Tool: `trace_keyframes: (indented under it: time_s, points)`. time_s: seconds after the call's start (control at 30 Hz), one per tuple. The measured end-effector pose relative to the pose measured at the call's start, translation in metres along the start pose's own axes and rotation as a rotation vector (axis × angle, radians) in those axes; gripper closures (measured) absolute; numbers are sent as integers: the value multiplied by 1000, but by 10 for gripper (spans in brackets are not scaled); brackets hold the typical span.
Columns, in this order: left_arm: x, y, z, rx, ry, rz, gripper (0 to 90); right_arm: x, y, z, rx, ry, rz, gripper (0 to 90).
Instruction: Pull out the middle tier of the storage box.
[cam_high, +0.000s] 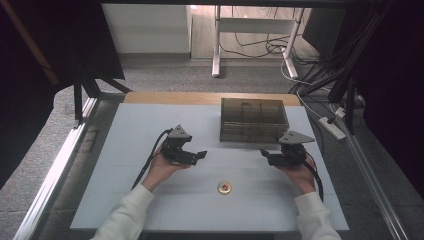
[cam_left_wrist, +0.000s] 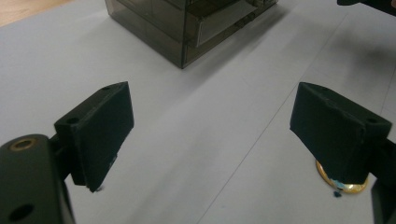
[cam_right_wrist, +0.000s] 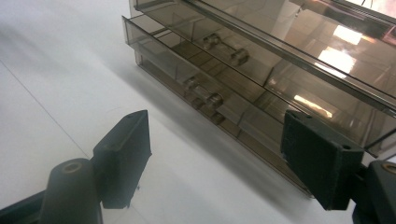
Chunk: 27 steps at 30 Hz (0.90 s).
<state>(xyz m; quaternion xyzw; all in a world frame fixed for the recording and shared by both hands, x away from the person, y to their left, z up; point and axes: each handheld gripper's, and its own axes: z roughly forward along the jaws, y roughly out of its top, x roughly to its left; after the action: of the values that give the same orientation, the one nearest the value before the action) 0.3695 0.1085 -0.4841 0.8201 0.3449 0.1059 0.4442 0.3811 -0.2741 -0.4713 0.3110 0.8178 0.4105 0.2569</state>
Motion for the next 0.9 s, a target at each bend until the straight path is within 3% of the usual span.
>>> trace_keyframes:
  time_s: [0.27,0.9]
  points:
    - [3,2,8,14,-1,-9,128,-5,-1,-2,1,-10,8,246]
    - [5,11,27,16,-17,-15,135,-32,-12,-12,24,-89,81,249]
